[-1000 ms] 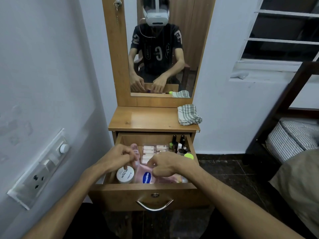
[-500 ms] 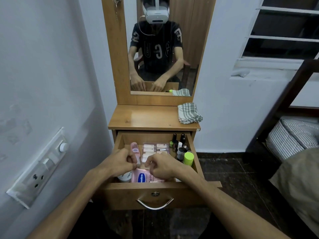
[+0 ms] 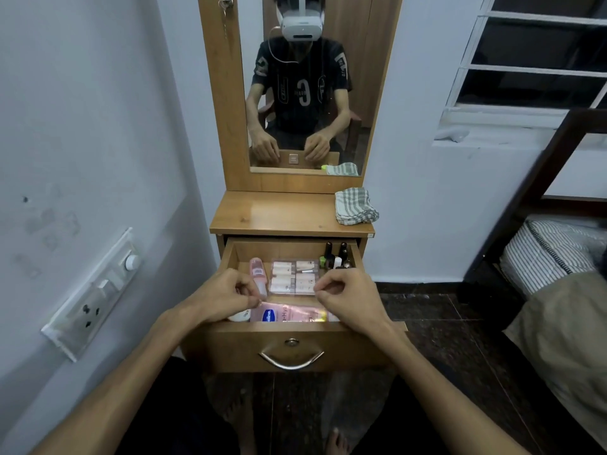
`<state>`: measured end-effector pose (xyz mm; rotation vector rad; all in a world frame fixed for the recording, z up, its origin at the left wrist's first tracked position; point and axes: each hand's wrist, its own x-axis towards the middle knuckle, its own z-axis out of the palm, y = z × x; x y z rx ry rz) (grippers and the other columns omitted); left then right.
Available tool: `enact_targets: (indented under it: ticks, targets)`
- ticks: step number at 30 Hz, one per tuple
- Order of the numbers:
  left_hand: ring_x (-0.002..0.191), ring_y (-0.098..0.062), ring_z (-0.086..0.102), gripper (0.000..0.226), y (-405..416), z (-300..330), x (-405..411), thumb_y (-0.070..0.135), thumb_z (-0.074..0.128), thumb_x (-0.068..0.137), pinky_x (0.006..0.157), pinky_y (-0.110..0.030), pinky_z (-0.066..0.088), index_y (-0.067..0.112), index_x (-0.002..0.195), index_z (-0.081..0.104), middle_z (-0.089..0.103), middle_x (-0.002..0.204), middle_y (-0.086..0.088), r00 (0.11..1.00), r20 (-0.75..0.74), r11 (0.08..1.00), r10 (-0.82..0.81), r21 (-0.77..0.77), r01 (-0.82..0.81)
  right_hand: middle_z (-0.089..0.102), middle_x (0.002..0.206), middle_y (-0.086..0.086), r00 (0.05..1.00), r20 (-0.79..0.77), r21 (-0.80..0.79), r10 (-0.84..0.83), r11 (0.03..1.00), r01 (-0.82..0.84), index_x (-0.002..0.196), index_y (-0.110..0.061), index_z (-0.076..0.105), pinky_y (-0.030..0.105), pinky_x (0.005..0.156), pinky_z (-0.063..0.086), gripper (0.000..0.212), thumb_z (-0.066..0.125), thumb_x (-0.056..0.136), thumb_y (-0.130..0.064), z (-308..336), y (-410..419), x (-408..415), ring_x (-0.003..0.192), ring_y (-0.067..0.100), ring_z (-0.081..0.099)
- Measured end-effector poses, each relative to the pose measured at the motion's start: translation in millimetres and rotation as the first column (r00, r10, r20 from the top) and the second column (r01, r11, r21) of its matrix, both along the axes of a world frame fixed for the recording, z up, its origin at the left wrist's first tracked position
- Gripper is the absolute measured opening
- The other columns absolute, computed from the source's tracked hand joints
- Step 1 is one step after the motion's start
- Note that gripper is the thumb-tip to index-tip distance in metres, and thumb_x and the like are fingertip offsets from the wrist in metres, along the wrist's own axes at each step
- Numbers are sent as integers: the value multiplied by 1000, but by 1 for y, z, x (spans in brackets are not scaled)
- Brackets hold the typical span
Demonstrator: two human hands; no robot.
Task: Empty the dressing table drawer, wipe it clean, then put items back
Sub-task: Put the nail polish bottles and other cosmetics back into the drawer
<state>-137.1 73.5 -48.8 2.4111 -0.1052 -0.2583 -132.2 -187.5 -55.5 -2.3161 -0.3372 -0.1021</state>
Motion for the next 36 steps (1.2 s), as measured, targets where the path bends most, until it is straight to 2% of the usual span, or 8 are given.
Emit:
enact_targets:
  ticks: [7, 11, 16, 19, 23, 29, 32, 36]
  targets:
    - [85, -10, 63, 11, 17, 5, -26, 15, 76, 86, 65, -17, 44, 24, 80, 76, 71, 88, 10, 994, 70, 994, 88, 65, -92, 70, 68, -20, 960, -38, 45, -279, 959, 280, 73, -33, 77, 25, 75, 55, 8, 79, 78, -28, 8, -44, -28, 73, -2, 66]
    - [89, -12, 60, 6, 23, 2, -43, 27, 83, 81, 70, -24, 46, 24, 80, 78, 66, 95, 7, 985, 98, 987, 139, 72, -146, 61, 67, -21, 977, 8, -26, -212, 977, 212, 79, -32, 80, 18, 65, 40, 4, 83, 79, -33, 12, -55, -53, 68, -1, 55]
    - [93, -14, 61, 41, 38, -8, -59, 61, 88, 60, 77, -36, 54, 28, 78, 73, 63, 98, 7, 924, 189, 929, 332, 102, -355, 59, 82, -19, 949, 102, -130, -297, 942, 309, 90, -31, 80, 9, 61, 35, 22, 87, 76, -47, 0, -53, -69, 72, -4, 51]
    - [93, -16, 61, 59, 39, -14, -63, 68, 88, 57, 69, -33, 48, 23, 91, 70, 63, 97, 4, 879, 161, 880, 449, 93, -466, 61, 88, -14, 937, 134, -122, -321, 933, 337, 90, -32, 76, 16, 67, 43, 25, 87, 76, -49, -6, -51, -67, 80, 4, 57]
    - [87, -15, 57, 54, 33, -17, -59, 62, 90, 58, 61, -30, 43, 22, 85, 65, 61, 95, 1, 824, 223, 823, 521, 124, -554, 58, 92, -16, 959, 157, -186, -235, 947, 263, 90, -32, 75, 25, 81, 55, 15, 83, 83, -42, -10, -43, -61, 88, 5, 55]
    - [93, -17, 51, 44, 31, -20, -43, 60, 87, 66, 67, -28, 39, 25, 76, 62, 52, 90, 4, 818, 388, 832, 424, 190, -521, 60, 99, -19, 981, 194, -268, 4, 962, 49, 102, -33, 75, 17, 82, 51, 23, 82, 83, -42, -15, -24, -51, 91, 1, 56]
    - [101, -18, 52, 48, 31, -18, -25, 59, 85, 68, 76, -32, 47, 23, 93, 68, 52, 99, 4, 811, 477, 840, 338, 237, -489, 59, 100, -14, 948, 317, -287, -8, 952, 104, 99, -29, 76, 25, 82, 54, 17, 82, 83, -28, -18, -17, -31, 94, 3, 54]
    - [127, -21, 49, 68, 31, -17, 3, 67, 72, 71, 106, -43, 39, 26, 125, 64, 55, 135, 1, 812, 584, 915, 17, 319, -248, 65, 112, -5, 879, 472, -356, 70, 927, 117, 110, -24, 71, 24, 90, 49, 42, 89, 73, -23, -20, -17, 3, 105, 15, 60]
